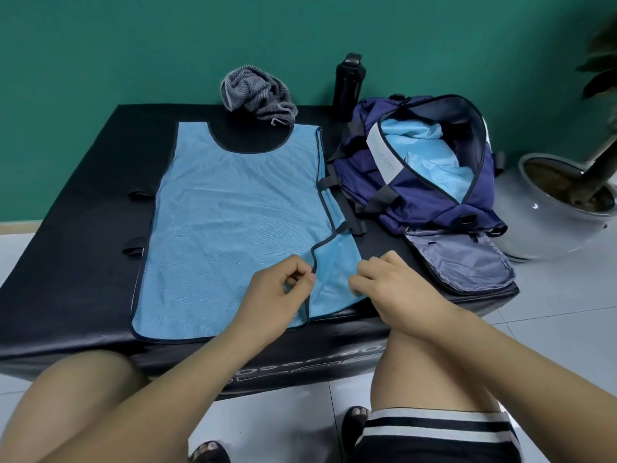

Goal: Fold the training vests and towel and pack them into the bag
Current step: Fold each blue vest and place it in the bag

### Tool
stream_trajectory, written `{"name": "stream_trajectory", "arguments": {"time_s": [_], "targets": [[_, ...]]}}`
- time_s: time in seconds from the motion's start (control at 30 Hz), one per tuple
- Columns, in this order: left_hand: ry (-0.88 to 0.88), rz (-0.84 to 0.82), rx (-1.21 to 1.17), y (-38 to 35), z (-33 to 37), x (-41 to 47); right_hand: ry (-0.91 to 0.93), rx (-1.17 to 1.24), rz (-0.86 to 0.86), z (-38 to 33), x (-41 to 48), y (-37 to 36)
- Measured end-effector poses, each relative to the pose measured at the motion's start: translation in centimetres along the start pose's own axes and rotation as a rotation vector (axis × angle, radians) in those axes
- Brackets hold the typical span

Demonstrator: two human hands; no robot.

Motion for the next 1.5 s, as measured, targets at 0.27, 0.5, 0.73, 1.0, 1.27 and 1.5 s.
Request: {"name": "stream_trajectory", "arguments": {"time_s": [0.27,0.5,0.73,1.0,1.27,1.5], "targets": [[-0.305,-0.100,0.315,-1.6,0.5,-0.1,-0.819,1.269,-0.054,-0.9,1.8,1.9],[-0.457,-0.143,0.571,-3.5,0.2,-0.2,-0.865,1.162,-0.113,0.3,3.8,1.3],[-0.392,-0.195,0.703,-2.8,-1.2,0.0,-0.895,0.988,-0.141,2.8,2.0,0.2],[-0.271,-0.301,0.641,-1.1,-2.4,-0.6,-0.871,0.877,-0.133,2.9,1.6,-0.3],[-0.241,-0.342,0.596,0.3,-2.4,-0.9,-0.687,0.470,-0.098,2.6,1.1,-0.7],[-0.195,-0.427,0.643,2.0,-2.3,-1.8,-0.346,0.299,0.149,0.1,3.0,0.5]]}}
Point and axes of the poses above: each hand's wrist, its own x-axis towards the middle knuckle, its own y-axis out of the back of the hand, z = x × y, the point moved 4 cm from there along x, towards the middle knuckle, and after that the axes turned 4 degrees about -y, right-handed, at the moved point
